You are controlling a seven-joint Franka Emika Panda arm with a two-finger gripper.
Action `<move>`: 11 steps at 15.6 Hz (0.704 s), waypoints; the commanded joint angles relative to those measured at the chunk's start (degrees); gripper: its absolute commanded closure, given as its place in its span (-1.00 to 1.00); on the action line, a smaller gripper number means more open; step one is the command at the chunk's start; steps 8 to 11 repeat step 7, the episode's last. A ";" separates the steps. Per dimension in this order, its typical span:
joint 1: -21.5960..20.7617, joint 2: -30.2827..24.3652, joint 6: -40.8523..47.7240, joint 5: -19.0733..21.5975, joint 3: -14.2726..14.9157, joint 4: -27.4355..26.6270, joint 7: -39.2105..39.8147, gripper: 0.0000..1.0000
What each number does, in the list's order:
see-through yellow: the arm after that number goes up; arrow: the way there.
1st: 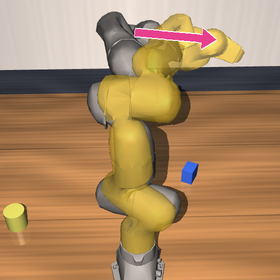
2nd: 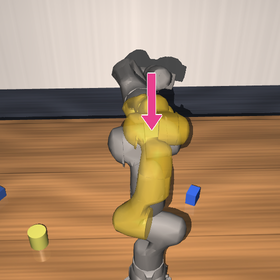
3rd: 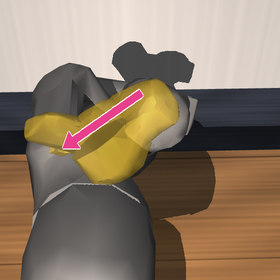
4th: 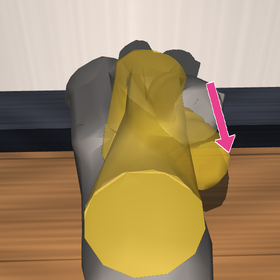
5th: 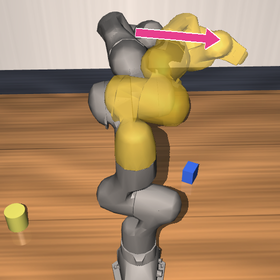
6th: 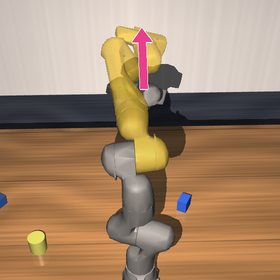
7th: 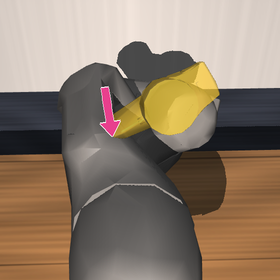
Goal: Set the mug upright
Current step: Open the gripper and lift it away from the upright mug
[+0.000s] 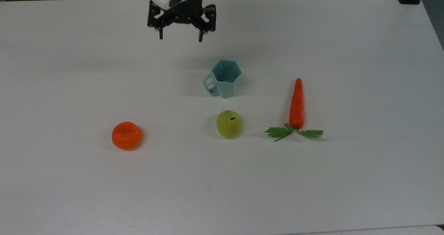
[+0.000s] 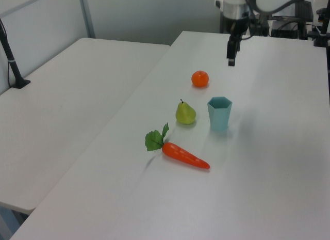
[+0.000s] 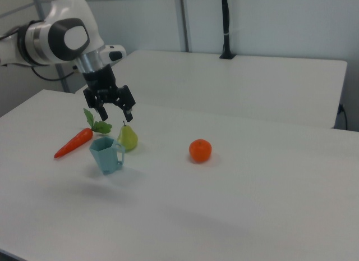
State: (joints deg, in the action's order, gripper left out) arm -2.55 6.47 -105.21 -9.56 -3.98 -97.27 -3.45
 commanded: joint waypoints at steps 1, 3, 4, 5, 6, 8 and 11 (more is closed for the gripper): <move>2.81 -5.05 2.90 4.45 0.29 -1.43 1.34 -1.00; 2.99 -5.76 4.92 4.55 0.38 -1.08 1.25 -1.00; 3.34 -5.85 5.28 4.55 0.38 -1.08 1.25 -1.00; 3.51 -5.85 5.46 4.55 0.47 -0.73 1.17 -1.00; 3.52 -5.76 5.54 4.55 0.47 0.41 0.99 -1.00; 3.52 -5.59 5.54 4.63 0.56 0.85 0.82 -1.00; 3.52 -5.59 5.54 4.63 0.56 0.85 0.82 -1.00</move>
